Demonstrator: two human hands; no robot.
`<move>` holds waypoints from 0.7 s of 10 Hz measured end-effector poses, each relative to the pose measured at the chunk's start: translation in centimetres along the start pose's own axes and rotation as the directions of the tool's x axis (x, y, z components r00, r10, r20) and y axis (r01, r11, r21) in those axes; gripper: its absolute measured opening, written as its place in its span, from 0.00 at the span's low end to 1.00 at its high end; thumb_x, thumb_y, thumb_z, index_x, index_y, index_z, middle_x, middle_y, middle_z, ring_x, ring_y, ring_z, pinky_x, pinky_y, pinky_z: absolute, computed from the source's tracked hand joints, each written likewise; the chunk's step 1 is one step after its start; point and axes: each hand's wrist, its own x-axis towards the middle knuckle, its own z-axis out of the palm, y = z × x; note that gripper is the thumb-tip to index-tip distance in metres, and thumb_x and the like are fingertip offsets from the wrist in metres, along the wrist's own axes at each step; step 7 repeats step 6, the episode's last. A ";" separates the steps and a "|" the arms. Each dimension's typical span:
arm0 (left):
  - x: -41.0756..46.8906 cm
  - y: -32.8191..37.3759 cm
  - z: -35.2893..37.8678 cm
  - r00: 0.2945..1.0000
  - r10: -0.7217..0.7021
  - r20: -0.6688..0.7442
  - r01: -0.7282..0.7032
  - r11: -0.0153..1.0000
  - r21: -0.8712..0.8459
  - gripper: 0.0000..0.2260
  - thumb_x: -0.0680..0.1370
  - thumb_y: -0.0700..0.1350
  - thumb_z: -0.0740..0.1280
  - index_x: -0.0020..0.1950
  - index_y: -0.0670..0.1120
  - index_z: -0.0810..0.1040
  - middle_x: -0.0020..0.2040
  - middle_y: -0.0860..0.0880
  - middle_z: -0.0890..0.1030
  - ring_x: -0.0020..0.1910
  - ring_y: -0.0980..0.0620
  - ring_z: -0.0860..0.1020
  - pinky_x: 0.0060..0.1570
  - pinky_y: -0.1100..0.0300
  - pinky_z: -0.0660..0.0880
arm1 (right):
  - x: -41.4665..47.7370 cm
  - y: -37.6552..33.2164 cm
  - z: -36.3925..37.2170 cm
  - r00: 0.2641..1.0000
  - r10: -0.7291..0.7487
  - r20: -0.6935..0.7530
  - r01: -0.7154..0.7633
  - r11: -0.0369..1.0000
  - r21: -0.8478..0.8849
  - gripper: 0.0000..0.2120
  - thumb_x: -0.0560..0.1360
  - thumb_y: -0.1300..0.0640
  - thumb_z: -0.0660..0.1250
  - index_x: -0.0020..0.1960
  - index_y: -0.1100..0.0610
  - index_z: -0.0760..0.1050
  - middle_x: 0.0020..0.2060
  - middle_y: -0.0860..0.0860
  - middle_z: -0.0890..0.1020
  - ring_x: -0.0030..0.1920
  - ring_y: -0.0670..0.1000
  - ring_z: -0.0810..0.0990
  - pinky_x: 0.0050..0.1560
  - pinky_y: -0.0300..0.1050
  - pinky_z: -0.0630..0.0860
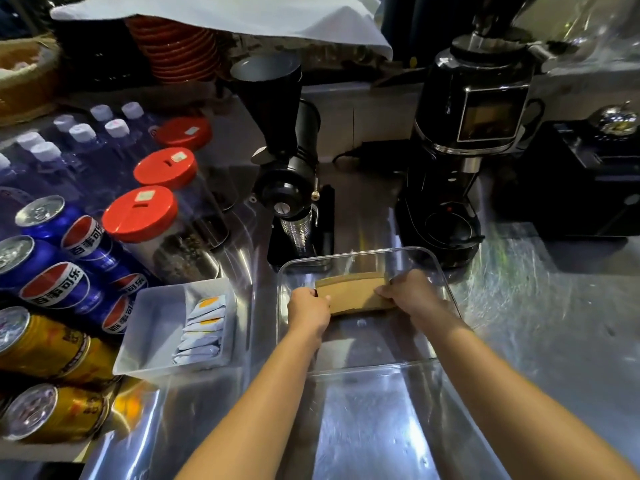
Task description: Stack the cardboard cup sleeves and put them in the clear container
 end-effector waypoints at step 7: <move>-2.9 2.7 -2.7 0.963 0.239 -0.120 -0.223 0.965 0.136 0.18 0.74 0.45 0.65 0.62 0.43 0.71 0.62 0.42 0.74 0.58 0.43 0.74 0.55 0.55 0.70 | -1.9 -1.5 -1.0 0.983 -0.178 -0.034 0.166 0.961 -0.222 0.16 0.72 0.50 0.67 0.53 0.60 0.73 0.50 0.58 0.80 0.53 0.60 0.78 0.46 0.46 0.69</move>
